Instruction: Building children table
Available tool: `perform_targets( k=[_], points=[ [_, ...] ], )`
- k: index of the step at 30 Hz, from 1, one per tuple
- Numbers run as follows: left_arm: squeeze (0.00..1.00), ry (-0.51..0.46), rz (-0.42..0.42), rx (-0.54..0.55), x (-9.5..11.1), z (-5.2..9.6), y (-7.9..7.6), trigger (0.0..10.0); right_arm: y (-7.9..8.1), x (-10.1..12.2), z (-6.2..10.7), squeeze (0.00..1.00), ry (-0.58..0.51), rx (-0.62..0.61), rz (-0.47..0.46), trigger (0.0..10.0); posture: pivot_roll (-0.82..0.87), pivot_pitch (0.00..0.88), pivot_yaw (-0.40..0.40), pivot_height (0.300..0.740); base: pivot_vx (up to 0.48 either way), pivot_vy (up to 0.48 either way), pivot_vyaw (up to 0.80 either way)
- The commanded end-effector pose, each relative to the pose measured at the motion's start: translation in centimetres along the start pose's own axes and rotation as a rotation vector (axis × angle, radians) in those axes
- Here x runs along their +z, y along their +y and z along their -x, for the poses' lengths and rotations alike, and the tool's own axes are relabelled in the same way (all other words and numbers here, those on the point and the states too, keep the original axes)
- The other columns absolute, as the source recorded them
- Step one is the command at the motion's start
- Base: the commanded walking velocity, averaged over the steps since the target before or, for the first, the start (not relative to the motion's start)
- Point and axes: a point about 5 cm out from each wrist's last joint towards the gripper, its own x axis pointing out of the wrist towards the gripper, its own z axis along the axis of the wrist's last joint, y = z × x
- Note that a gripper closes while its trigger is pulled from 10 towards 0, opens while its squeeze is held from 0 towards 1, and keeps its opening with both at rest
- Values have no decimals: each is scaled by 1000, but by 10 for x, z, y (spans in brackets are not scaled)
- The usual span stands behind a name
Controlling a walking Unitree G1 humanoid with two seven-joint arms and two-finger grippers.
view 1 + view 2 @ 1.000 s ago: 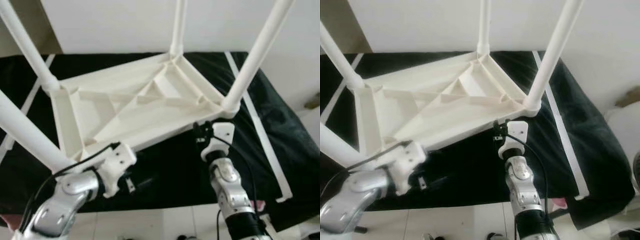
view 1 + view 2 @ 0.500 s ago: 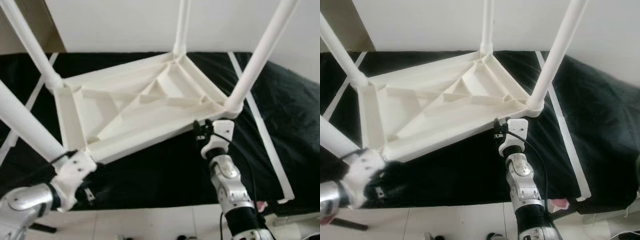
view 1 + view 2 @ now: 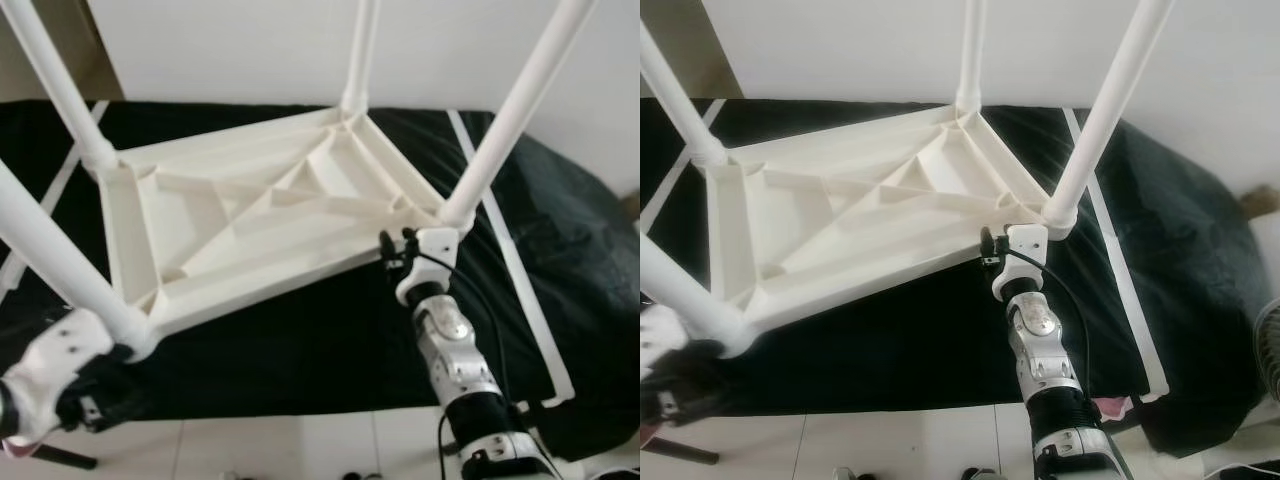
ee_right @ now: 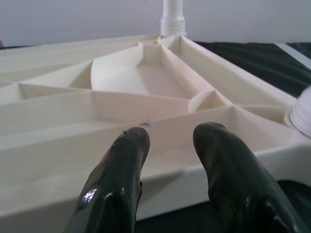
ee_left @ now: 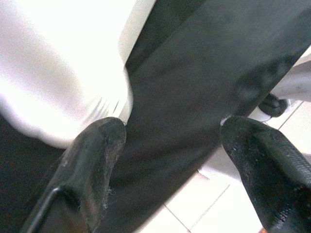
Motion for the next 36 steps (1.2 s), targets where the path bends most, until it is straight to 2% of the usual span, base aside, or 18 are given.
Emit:
perform_targets(
  k=[1,3,4,7,9,12,14,15,16,17,20,24,25,30,32,34,36],
  points=[
    [0,47,26,96,-10,11,12,10000,3,-5,0,0,10,9,-5,10000,63,139,-39,740,0,0,0],
    [0,61,31,174,-15,20,25,10000,4,-5,-1,0,10,9,-9,10000,70,140,-37,740,0,0,0],
    [0,61,31,174,-15,20,25,10000,4,-5,-1,0,10,9,-9,10000,70,140,-37,740,0,0,0],
    [0,-2,72,333,-19,25,54,10000,4,-10,-1,0,27,-7,-11,10000,70,138,-32,740,0,0,0],
    [0,-18,52,436,-21,27,70,10000,5,-12,0,0,33,-16,-17,10000,69,136,-31,740,0,0,0],
    [0,-43,82,553,-23,31,89,10000,9,-15,3,0,36,-21,-23,10000,59,136,-23,740,0,0,0],
    [0,-49,85,578,-23,31,93,10000,11,-16,4,0,36,-22,-22,10000,58,135,-22,740,0,0,0],
    [0,-60,59,656,-20,33,103,10000,11,-20,6,0,55,-44,6,10000,54,134,-20,740,0,0,0],
    [0,-65,48,684,-19,33,106,10000,10,-22,6,0,67,-55,21,10000,54,134,-20,740,0,0,0],
    [0,-96,72,708,-16,32,110,10000,8,-23,8,0,72,-87,31,10000,48,135,-20,740,0,0,0],
    [0,-149,88,736,-11,31,115,10000,5,-25,9,0,78,-127,23,10000,48,135,-20,740,0,0,0],
    [0,-295,98,798,11,17,130,10000,4,-27,13,0,84,-181,45,10000,28,138,-19,740,0,0,0],
    [0,-295,98,798,11,17,130,10000,4,-27,13,0,84,-181,45,10000,28,138,-19,740,0,0,0],
    [0,-460,118,762,38,-2,129,10000,7,-28,24,0,90,-252,62,10000,11,144,-18,740,0,0,0],
    [0,-468,117,758,39,-3,129,10000,8,-28,25,0,87,-253,63,10000,11,144,-18,740,0,0,0],
    [0,-497,102,726,50,-15,124,10000,4,-27,29,0,75,-318,82,10000,3,151,-16,740,0,0,0],
    [0,-505,98,718,53,-18,122,10000,3,-26,31,0,72,-337,87,10000,3,151,-16,740,0,0,0]
  ],
)
